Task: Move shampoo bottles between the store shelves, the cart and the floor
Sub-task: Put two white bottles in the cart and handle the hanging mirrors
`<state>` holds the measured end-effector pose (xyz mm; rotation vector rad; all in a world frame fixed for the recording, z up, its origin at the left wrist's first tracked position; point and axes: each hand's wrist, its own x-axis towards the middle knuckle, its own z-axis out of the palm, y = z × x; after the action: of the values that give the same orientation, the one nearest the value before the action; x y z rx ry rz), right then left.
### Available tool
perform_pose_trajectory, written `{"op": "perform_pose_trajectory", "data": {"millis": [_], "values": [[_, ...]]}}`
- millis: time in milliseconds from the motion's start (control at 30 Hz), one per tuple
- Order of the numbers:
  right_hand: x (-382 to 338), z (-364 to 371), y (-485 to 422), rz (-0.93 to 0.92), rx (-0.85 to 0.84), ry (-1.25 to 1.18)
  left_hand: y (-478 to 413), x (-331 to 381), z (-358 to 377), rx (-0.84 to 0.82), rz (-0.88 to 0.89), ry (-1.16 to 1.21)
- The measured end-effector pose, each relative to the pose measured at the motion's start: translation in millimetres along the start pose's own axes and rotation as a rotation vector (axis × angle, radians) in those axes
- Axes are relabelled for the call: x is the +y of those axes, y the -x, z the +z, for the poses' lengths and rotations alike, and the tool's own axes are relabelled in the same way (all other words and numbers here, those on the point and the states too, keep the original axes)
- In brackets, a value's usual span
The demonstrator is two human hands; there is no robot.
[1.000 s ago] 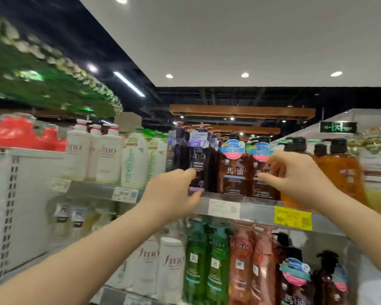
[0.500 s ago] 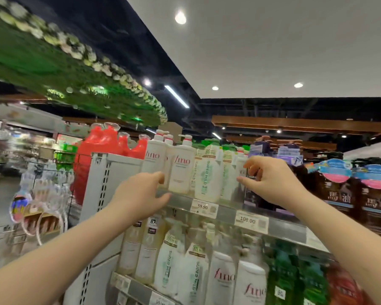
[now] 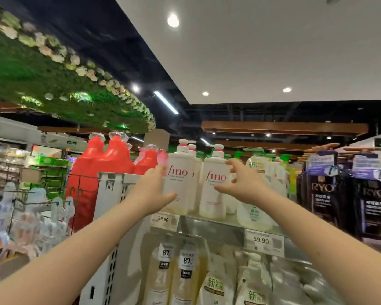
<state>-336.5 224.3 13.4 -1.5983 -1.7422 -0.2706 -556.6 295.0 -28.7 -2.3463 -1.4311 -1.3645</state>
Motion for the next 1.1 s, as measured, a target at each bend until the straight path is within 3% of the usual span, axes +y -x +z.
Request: {"op": "perform_pose_trajectory", "data": {"millis": [133, 300, 400, 500, 767, 933, 1100], "values": [[-3, 34, -31, 0.152, -0.042, -0.203, -36, -8, 22, -0.041, -0.054, 0.199], [8, 70, -65, 0.372, 0.103, -0.435, -58, -23, 40, -0.186, -0.221, 0.684], [13, 82, -73, 0.479, 0.203, -0.504, -63, -32, 48, -0.243, -0.259, 0.781], [16, 86, -72, 0.538, 0.151, -0.588, -66, -35, 53, -0.275, -0.282, 0.838], [9, 73, -56, 0.373, 0.272, -0.632, -51, -25, 47, -0.057, -0.197, 0.906], [-10, 36, -42, 0.206, 0.256, -0.748, -34, -1, 12, 0.128, -0.089, 0.923], [-21, 10, -16, 0.145, 0.195, -0.884, 2, 19, -36, 0.210, -0.084, 0.889]]}}
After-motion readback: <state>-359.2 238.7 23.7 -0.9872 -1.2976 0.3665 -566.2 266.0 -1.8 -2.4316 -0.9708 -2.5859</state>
